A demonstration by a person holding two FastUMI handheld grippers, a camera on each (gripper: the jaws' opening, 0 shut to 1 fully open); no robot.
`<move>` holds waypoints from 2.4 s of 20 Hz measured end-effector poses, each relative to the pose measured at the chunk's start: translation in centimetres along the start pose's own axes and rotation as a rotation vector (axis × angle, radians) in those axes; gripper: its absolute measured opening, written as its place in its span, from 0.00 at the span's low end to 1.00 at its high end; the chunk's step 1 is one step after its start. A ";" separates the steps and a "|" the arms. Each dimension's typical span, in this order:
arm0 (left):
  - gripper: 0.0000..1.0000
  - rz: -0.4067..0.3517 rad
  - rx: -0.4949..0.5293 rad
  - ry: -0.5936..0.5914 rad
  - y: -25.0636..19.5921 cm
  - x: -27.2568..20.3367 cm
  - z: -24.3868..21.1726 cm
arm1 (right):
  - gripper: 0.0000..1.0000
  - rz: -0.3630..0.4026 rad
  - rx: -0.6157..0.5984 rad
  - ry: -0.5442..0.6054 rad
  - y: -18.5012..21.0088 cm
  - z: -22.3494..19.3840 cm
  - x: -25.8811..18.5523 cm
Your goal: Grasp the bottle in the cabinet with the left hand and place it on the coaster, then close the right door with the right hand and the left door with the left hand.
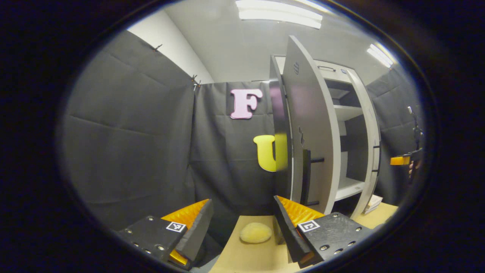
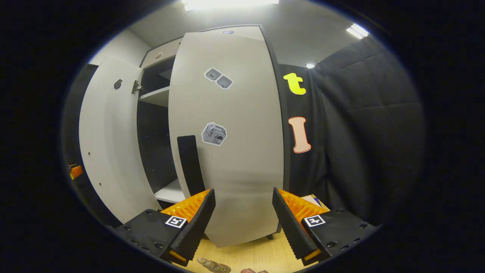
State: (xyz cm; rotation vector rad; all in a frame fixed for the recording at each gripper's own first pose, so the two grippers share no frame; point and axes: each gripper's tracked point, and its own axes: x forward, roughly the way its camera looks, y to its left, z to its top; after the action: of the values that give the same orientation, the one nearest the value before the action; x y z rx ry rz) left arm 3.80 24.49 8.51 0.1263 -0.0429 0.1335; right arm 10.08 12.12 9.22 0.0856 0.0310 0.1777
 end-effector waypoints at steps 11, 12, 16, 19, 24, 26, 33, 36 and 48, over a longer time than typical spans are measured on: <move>0.91 -0.183 -0.042 -0.009 -2.8 7.6 0.2 | 0.96 -0.162 0.046 0.031 -3.8 -2.8 -4.6; 0.91 -0.189 -0.035 -0.008 -3.1 7.9 0.2 | 0.96 -0.170 0.051 0.031 -4.1 -2.8 -4.8; 0.90 -0.201 -0.021 0.001 -4.1 8.6 0.0 | 0.92 -0.192 0.052 0.021 -5.1 -2.9 -5.8; 0.91 -0.208 -0.015 0.009 -4.8 8.4 -0.1 | 0.96 -0.196 0.060 0.026 -6.1 -3.3 -6.4; 0.90 -0.212 -0.033 0.033 -5.3 8.1 -0.4 | 0.96 -0.193 0.086 0.058 -7.1 -4.2 -6.2; 0.90 -0.215 -0.031 0.044 -6.4 8.2 -0.2 | 0.96 -0.176 0.083 0.066 -7.1 -4.5 -6.2; 0.91 -0.207 -0.045 0.076 -11.2 7.1 0.0 | 0.96 -0.110 0.095 0.080 -8.1 -4.8 -4.3; 0.92 -0.185 -0.027 0.078 -13.7 7.2 0.2 | 0.96 -0.086 0.081 0.089 -9.4 -4.8 -3.5; 0.90 -0.080 -0.025 0.085 -23.7 8.7 -0.1 | 0.96 -0.013 0.052 0.102 -15.6 -5.3 -2.3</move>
State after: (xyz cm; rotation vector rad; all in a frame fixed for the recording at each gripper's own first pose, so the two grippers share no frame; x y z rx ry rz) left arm 15.59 2.33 5.98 0.0973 0.0453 0.0584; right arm 10.37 -3.11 2.62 0.1282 0.1375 0.1677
